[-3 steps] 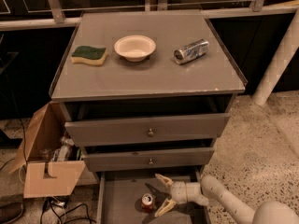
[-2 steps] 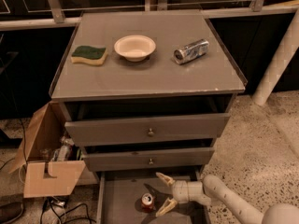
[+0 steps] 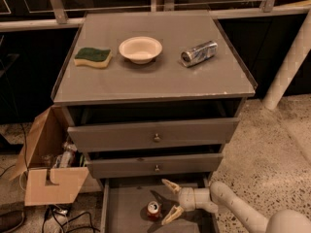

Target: Pick coke can from bottom drawer and place on counter

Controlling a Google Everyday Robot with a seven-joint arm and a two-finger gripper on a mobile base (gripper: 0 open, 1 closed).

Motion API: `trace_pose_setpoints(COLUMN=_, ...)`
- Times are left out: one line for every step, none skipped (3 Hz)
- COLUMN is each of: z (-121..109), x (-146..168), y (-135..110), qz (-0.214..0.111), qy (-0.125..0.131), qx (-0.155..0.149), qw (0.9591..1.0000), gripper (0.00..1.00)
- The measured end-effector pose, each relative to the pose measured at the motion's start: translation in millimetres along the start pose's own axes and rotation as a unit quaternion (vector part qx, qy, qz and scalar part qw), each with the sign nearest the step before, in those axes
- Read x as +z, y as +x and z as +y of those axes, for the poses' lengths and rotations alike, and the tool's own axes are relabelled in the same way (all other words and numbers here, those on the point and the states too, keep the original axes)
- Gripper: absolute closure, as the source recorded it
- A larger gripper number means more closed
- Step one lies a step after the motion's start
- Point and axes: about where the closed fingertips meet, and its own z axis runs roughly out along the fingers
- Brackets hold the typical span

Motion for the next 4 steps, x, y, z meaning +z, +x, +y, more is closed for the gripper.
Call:
trace_pose_setpoints(z=-1, x=19, y=13, qz=-0.006, qy=-0.022, qx=0.000, qw=0.9997, gripper=0.00)
trace_pose_setpoints(z=1, x=20, y=17, qz=-0.003, qy=-0.019, qx=0.003, qw=0.9998, gripper=0.00)
trace_pose_setpoints(z=2, x=22, y=20, qz=-0.004, qy=-0.019, qx=0.006, qw=0.9998, gripper=0.00)
trace_pose_setpoints(z=6, x=55, y=66, qz=-0.005, qy=-0.044, qx=0.020, qw=0.9988, gripper=0.00)
